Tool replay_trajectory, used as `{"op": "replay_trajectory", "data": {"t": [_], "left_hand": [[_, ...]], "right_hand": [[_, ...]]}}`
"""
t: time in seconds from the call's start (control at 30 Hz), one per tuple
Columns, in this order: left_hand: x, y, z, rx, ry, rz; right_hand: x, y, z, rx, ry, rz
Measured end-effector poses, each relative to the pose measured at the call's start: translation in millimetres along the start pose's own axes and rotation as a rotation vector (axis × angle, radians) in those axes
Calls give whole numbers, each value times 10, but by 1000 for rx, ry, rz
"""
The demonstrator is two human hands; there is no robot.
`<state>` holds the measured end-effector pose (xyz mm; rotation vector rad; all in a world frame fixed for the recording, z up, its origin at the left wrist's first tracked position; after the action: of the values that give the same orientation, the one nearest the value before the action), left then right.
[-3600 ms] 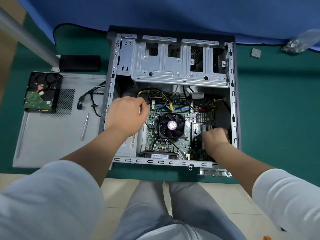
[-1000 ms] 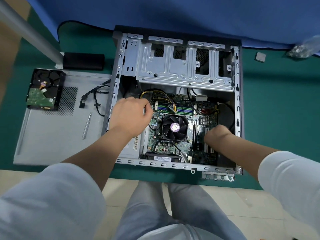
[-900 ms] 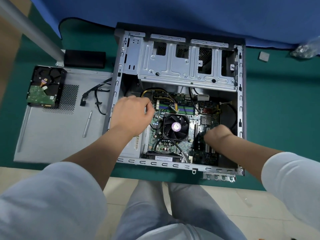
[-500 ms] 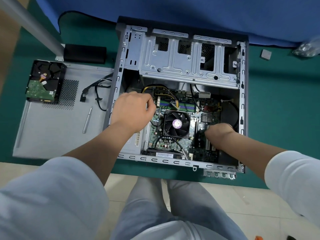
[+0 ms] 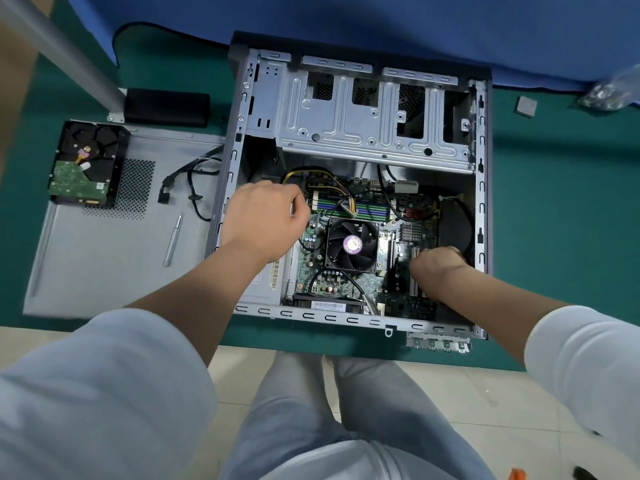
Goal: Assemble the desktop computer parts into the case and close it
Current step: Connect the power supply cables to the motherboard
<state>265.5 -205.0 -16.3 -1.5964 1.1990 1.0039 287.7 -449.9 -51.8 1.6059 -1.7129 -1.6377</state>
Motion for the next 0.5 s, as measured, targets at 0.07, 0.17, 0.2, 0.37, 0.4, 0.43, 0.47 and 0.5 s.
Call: {"op": "replay_trajectory", "data": {"t": [0.07,0.17,0.2,0.37,0.4,0.43,0.47,0.5], "left_hand": [[5,3,-1,3,3,1],[8,7,-6,3,13,7],[5,6,-7,3,12,7],[-8,-2,-9,-1,3,22],[-9,-4,-13,-5,4,27],[-13,-4,-17,-8,5,30],[-19,-3,-24,-9,6,30],[-23,-2,-29,-11,7,29]], "right_hand": [[24,-10,13,1,10,-16],[55,-25,10,4,7,-31],[60,-29,10,6,9,-35],[76,-39,20,8,19,-29],[78,-39,25,8,23,-21],[80,-38,34,7,29,-18],[79,-36,43,5,35,-17],[81,-31,55,3,38,-18]]}}
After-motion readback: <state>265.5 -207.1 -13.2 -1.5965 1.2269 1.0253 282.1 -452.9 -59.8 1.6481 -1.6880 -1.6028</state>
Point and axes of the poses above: each hand's wrist, its own y-axis away from the middle knuckle, its own x-axis out of the palm, z = x × y, the point moved 2 cm from there along -y, towards the middle knuckle, and after that the axes turned 10 degrees about -z, right-handed, at the moved point
